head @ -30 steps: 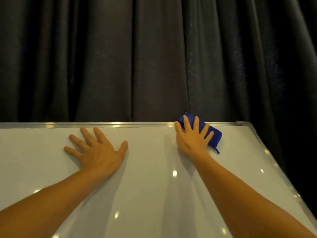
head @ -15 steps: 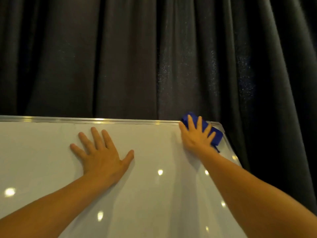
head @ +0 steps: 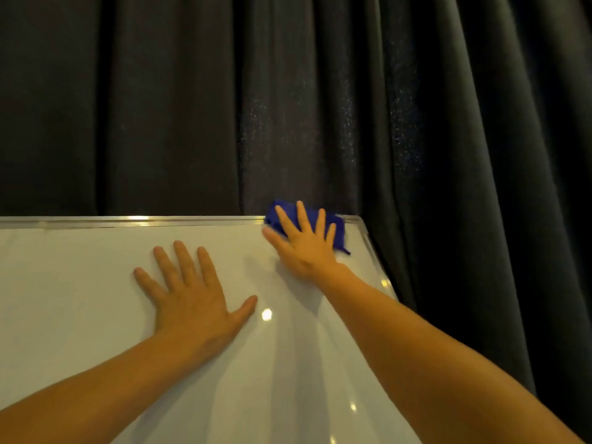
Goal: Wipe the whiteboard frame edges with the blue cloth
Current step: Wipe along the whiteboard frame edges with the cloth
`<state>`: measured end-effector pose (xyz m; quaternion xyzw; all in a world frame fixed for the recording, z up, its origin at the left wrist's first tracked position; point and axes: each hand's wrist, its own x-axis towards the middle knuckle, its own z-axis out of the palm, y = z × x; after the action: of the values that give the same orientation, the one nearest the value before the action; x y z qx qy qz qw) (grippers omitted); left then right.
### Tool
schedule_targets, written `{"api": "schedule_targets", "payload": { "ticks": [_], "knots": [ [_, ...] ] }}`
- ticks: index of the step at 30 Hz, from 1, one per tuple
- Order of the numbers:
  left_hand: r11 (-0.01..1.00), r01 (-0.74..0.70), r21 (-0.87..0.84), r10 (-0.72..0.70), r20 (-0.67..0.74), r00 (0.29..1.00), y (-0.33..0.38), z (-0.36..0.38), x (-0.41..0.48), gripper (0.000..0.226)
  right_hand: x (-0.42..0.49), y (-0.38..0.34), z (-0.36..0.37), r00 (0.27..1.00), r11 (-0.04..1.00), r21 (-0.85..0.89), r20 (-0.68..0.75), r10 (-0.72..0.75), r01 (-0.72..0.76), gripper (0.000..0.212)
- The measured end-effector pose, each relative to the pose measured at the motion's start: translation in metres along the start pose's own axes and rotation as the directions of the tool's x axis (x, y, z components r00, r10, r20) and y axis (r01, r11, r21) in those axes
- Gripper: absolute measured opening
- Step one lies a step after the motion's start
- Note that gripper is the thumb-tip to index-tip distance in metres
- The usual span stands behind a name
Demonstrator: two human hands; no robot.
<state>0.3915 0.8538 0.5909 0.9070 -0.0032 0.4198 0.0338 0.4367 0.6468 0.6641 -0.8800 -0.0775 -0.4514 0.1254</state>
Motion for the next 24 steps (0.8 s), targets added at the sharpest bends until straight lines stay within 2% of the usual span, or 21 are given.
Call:
{"api": "schedule_targets", "payload": {
  "ticks": [3, 4, 5, 6, 8, 9, 10, 12, 14, 15, 16, 18, 19, 20, 21, 24],
  "knots": [
    [1.0, -0.007, 0.011, 0.007, 0.005, 1.0, 0.012, -0.005, 0.007, 0.125, -0.006, -0.02, 0.017, 0.95, 0.948, -0.059, 0.015, -0.313, 0.313, 0.063],
    [1.0, -0.024, 0.018, 0.024, 0.003, 1.0, 0.012, -0.007, 0.009, 0.125, -0.002, -0.011, 0.012, 0.931, 0.926, -0.111, 0.004, -0.364, 0.362, 0.06],
    [0.999, -0.051, 0.02, 0.051, 0.003, 0.999, 0.009, -0.006, 0.01, 0.125, 0.002, 0.002, 0.003, 0.94, 0.93, -0.143, -0.005, -0.342, 0.338, 0.059],
    [0.996, -0.093, 0.015, 0.093, -0.002, 0.996, 0.007, -0.005, 0.011, 0.124, 0.007, 0.016, -0.004, 0.971, 0.962, -0.143, -0.016, -0.239, 0.234, 0.06],
    [0.985, -0.172, 0.013, 0.172, -0.023, 0.985, 0.002, 0.001, 0.012, 0.118, 0.011, 0.029, -0.012, 0.997, 0.993, -0.083, -0.029, 0.077, -0.08, 0.063],
    [0.98, -0.199, 0.018, 0.199, -0.033, 0.979, 0.003, 0.003, 0.013, 0.116, 0.011, 0.024, -0.011, 0.989, 0.987, -0.051, -0.022, 0.149, -0.15, 0.065],
    [0.974, -0.223, 0.027, 0.224, -0.041, 0.974, 0.007, 0.004, 0.014, 0.115, 0.01, 0.013, -0.006, 0.992, 0.992, -0.022, -0.019, 0.127, -0.128, 0.067],
    [0.955, -0.292, 0.053, 0.295, -0.062, 0.954, 0.021, 0.005, 0.014, 0.115, 0.001, -0.007, 0.005, 0.993, 0.992, -0.028, -0.011, -0.12, 0.119, 0.066],
    [0.93, -0.357, 0.087, 0.364, -0.072, 0.929, 0.034, 0.008, 0.015, 0.116, -0.003, 0.01, 0.003, 0.928, 0.918, -0.143, 0.009, -0.372, 0.369, 0.059],
    [0.924, -0.371, 0.096, 0.377, -0.067, 0.924, 0.038, 0.01, 0.017, 0.118, 0.0, 0.027, -0.008, 0.909, 0.889, -0.204, 0.006, -0.417, 0.409, 0.058],
    [0.921, -0.377, 0.096, 0.383, -0.06, 0.922, 0.042, 0.011, 0.018, 0.119, 0.001, 0.046, -0.019, 0.928, 0.904, -0.227, -0.006, -0.372, 0.362, 0.058],
    [0.918, -0.391, 0.07, 0.395, -0.063, 0.916, 0.048, 0.014, 0.019, 0.12, -0.002, 0.081, -0.035, 0.995, 0.988, -0.148, -0.078, -0.061, 0.049, 0.055],
    [0.914, -0.401, 0.058, 0.404, -0.072, 0.912, 0.051, 0.016, 0.019, 0.119, -0.003, 0.091, -0.035, 0.988, 0.99, -0.073, -0.102, 0.116, -0.124, 0.055],
    [0.909, -0.413, 0.05, 0.416, -0.084, 0.905, 0.055, 0.018, 0.019, 0.118, -0.004, 0.091, -0.031, 0.966, 0.973, -0.009, -0.119, 0.228, -0.23, 0.057],
    [0.901, -0.431, 0.046, 0.433, -0.097, 0.896, 0.061, 0.02, 0.02, 0.116, -0.005, 0.086, -0.025, 0.955, 0.965, 0.016, -0.14, 0.261, -0.261, 0.062],
    [0.841, -0.539, 0.054, 0.541, -0.113, 0.833, 0.079, 0.025, 0.024, 0.111, -0.015, 0.083, -0.01, 0.978, 0.988, 0.011, -0.144, 0.151, -0.151, 0.062]
  ]
}}
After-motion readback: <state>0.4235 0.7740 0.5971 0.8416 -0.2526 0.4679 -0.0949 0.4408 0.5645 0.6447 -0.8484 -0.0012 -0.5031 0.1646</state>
